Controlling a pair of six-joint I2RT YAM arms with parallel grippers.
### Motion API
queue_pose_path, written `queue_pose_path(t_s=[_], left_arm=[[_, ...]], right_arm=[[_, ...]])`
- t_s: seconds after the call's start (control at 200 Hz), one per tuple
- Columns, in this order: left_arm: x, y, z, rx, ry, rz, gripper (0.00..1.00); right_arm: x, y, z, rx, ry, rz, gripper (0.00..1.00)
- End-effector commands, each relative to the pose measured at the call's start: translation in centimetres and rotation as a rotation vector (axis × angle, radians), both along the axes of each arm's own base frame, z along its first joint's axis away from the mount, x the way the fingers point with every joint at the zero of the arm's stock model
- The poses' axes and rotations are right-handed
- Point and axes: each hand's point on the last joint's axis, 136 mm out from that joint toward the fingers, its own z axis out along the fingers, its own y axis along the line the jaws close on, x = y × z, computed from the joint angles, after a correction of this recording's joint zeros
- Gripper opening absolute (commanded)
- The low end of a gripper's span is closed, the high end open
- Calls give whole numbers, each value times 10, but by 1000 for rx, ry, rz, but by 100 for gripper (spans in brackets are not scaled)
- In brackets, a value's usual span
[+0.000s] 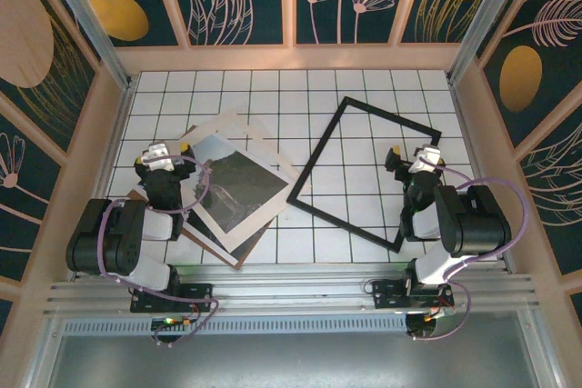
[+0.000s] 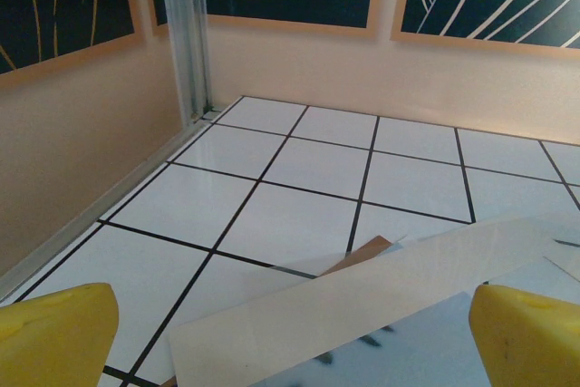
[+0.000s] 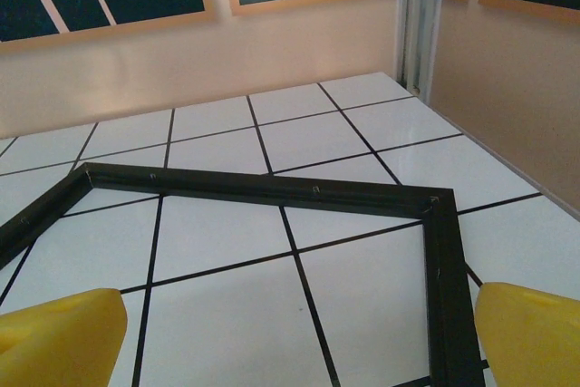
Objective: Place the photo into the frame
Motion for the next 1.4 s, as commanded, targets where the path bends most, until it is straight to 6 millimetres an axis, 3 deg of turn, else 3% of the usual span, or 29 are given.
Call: queue_pose_path(t_s=[0.0, 0.08, 0.185, 0.255, 0.325, 0.395, 0.55, 0.626, 0.681, 0.751, 0.856, 0.996, 1.076, 1.206, 1.396], left_arm=[[-5, 7, 11, -26, -38, 40, 99], [-8, 8, 22, -20, -39, 42, 99], [-8, 32, 46, -120, -3, 207, 99], [-4, 25, 58, -180, 6, 172, 99], [4, 0, 67, -264, -5, 27, 99], [11, -30, 71, -379, -2, -119, 98], [18, -105, 69, -455, 90, -331, 99], [19, -145, 67, -443, 153, -426, 99], [19, -174, 62, -437, 203, -497, 98], [18, -205, 57, -419, 257, -570, 98], [16, -229, 52, -406, 293, -616, 99], [14, -234, 52, -420, 296, -634, 98], [12, -234, 51, -414, 305, -641, 99], [11, -230, 46, -403, 318, -621, 99], [11, -227, 41, -391, 329, -603, 99]], right_arm=[[-2, -1, 20, 8, -71, -16, 99], [-7, 7, 28, -23, -96, 11, 98], [-13, -2, 53, -16, -108, -70, 98], [-21, -9, 77, 50, -180, -111, 98], [-15, -10, 83, 132, -139, -134, 97], [-4, -6, 75, 197, -9, -184, 93], [15, 52, 55, 162, 203, -86, 91], [25, 69, 39, 172, 322, -65, 88], [28, 60, 28, 193, 395, -106, 87], [28, 34, 15, 224, 461, -141, 85], [20, -10, -11, 273, 601, -225, 83], [3, -47, -39, 248, 728, -329, 81], [0, -59, -54, 304, 769, -330, 79], [2, -62, -77, 365, 845, -291, 69], [5, -63, -93, 361, 901, -264, 50]])
